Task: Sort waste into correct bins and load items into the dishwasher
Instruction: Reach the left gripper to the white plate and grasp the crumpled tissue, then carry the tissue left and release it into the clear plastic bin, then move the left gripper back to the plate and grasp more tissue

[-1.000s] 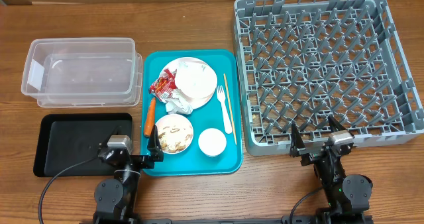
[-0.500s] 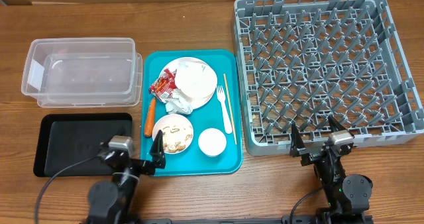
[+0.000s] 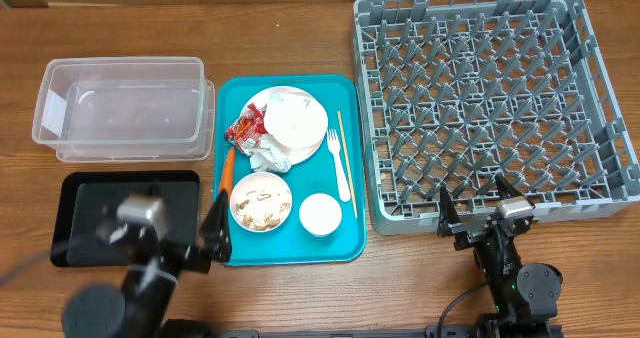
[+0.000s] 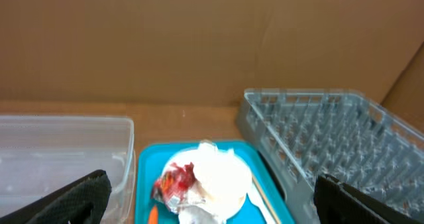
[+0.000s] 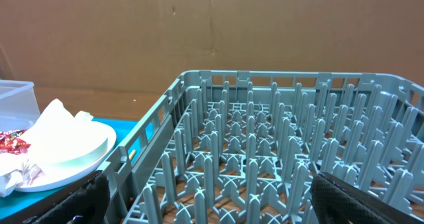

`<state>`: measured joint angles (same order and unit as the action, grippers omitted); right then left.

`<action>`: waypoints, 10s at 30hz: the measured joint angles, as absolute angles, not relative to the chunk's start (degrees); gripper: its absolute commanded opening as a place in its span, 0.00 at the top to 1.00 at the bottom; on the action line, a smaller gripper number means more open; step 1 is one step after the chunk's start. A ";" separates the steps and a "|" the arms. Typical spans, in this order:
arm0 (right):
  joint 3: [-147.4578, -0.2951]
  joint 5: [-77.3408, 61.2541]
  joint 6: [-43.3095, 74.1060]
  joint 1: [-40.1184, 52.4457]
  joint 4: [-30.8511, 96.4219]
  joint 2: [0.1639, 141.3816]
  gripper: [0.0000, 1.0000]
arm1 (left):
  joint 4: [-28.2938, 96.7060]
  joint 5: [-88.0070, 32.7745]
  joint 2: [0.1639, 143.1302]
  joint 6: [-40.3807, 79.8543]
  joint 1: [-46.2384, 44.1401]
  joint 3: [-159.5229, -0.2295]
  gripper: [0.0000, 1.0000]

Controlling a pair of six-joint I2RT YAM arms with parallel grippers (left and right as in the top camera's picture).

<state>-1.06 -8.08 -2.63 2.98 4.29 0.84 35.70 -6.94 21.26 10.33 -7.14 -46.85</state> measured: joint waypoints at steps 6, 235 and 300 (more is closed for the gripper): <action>-1.06 -8.08 -2.63 2.98 4.32 0.84 0.00 | 47.86 -8.05 41.63 9.87 -7.16 -62.65 0.00; -1.06 -8.05 -2.66 2.98 4.32 0.84 0.00 | 50.59 13.93 113.91 19.88 11.35 -91.55 0.27; -1.06 -8.05 -2.61 2.98 4.29 0.84 0.00 | 85.49 -0.16 121.67 21.04 -26.65 -120.33 0.04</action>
